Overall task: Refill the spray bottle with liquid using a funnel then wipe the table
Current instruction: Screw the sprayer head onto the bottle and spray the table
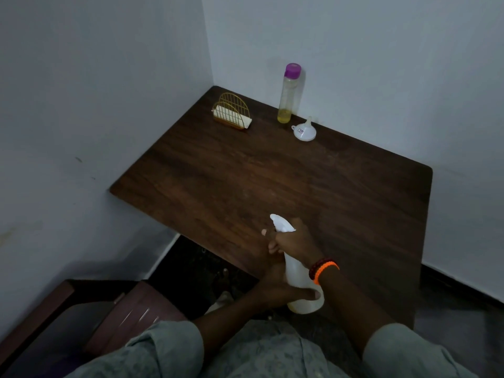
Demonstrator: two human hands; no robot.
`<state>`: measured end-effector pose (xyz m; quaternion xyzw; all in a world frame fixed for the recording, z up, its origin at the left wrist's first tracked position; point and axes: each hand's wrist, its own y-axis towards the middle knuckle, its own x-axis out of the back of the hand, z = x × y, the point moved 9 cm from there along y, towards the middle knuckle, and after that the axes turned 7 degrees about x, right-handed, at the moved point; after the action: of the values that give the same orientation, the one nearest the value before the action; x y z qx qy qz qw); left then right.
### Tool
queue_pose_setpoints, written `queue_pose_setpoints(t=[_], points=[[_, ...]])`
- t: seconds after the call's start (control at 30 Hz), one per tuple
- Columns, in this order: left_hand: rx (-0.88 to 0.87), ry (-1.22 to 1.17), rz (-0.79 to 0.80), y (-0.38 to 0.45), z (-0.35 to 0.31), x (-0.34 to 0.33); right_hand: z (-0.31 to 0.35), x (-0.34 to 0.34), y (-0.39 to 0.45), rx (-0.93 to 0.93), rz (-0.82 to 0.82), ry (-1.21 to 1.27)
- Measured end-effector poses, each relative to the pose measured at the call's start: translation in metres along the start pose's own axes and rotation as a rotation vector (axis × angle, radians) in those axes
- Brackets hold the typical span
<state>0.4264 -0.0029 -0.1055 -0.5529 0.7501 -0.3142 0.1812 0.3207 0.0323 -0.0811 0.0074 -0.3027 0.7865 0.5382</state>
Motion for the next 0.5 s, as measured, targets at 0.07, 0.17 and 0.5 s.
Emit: queue_pose_setpoints(t=[0.07, 0.17, 0.5], points=[[0.002, 0.003, 0.017, 0.005, 0.004, -0.005, -0.005, 0.003, 0.001, 0.010, 0.038, -0.006], [0.013, 0.022, 0.049, 0.003, 0.005, -0.016, -0.016, 0.009, -0.003, -0.024, 0.058, -0.024], [0.067, -0.009, 0.103, -0.008, 0.008, -0.047, -0.045, 0.022, -0.032, -0.195, -0.053, 0.062]])
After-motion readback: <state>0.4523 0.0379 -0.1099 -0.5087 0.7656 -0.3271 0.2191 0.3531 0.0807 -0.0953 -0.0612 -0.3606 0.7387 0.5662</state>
